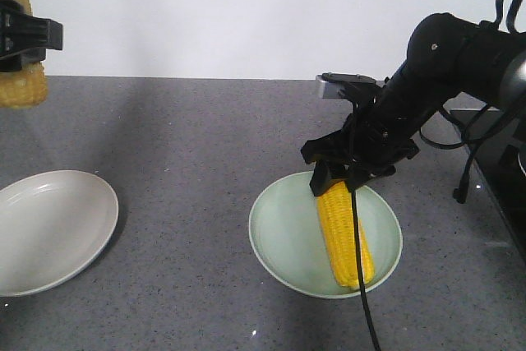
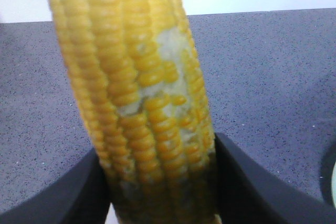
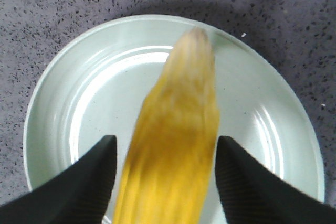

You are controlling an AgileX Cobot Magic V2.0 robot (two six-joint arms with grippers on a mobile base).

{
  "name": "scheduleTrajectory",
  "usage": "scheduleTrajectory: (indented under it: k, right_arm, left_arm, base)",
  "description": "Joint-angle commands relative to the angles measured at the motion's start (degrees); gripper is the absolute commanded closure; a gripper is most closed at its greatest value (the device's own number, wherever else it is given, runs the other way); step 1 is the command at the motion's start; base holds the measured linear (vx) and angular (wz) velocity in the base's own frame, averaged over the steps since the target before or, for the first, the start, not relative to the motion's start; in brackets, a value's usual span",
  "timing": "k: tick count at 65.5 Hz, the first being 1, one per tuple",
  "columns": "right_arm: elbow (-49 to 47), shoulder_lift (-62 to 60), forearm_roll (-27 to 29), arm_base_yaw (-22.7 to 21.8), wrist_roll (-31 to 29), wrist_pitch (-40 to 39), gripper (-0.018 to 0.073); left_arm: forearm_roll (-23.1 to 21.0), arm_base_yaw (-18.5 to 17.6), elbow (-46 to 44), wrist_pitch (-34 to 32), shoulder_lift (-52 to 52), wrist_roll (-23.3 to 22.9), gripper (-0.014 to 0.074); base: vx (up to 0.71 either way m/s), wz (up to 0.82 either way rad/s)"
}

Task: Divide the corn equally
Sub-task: 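Lower the right gripper's corn onto the pale green plate, then open the right gripper and lift it away from the corn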

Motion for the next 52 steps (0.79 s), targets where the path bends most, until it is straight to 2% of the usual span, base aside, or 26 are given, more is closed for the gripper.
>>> scheduleTrajectory:
  k: [1,10,24,52]
  right_arm:
    - [-1.4,-2.7,1.1,0.1,-0.3,-1.4,0.0091]
    - [-1.4,-2.7,1.0,0.1,-0.3,-2.1,0.0045]
    - [-1.4,-3.2,0.3,0.1,-0.3,-3.3,0.0045]
    - [-1.3,-17.4,-10.0,0.1,4.2,-4.9,0.0045]
  left_arm:
    - [1.1,0.0,-1.5,-3.6,-1.2,-0.4,0.045]
    - [1.1,0.0,-1.5,-3.6,-1.2,-0.4,0.045]
    - [1.1,0.0,-1.5,-3.6,-1.2,-0.4,0.045]
    - [1.2,0.0,-1.5,-3.4,-1.2,-0.4,0.045]
  base:
    - [0.0,0.0]
    - [0.0,0.0]
    - [0.0,0.0]
    - [0.0,0.0]
